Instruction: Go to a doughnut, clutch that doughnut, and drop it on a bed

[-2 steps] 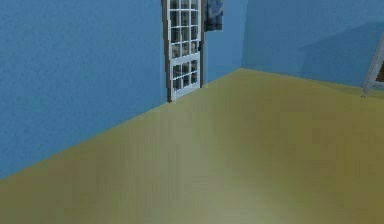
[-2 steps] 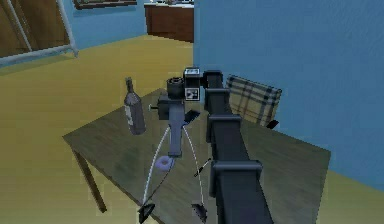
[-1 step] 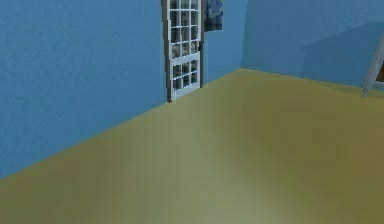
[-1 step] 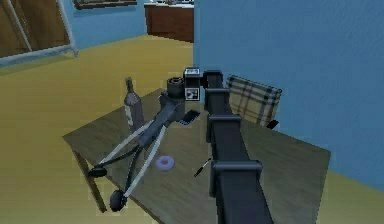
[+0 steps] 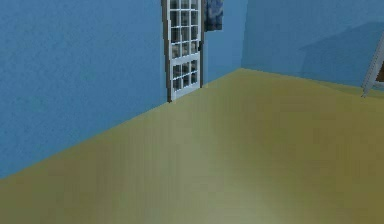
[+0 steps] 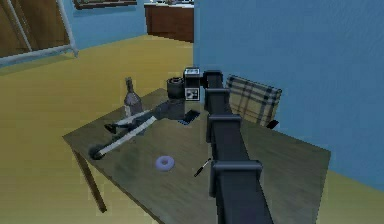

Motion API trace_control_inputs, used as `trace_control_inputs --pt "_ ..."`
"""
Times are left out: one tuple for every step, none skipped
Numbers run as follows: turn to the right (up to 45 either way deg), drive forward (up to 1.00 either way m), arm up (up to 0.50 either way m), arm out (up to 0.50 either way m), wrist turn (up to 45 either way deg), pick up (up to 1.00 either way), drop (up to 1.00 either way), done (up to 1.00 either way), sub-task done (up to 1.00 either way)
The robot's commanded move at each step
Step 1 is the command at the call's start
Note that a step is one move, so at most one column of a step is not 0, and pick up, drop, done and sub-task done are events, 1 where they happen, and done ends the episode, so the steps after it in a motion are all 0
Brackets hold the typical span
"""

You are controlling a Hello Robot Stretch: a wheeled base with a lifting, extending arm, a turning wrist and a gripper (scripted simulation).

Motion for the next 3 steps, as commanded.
trace_control_inputs --pt "0.0 0.0 0.0 0.0 45.0 0.0 0.0 0.0 0.0" --pt "0.0 0.0 0.0 0.0 18.0 0.0 0.0 0.0 0.0" --pt "0.0 0.0 -0.3 0.0 0.0 0.0 0.0 0.0 0.0"
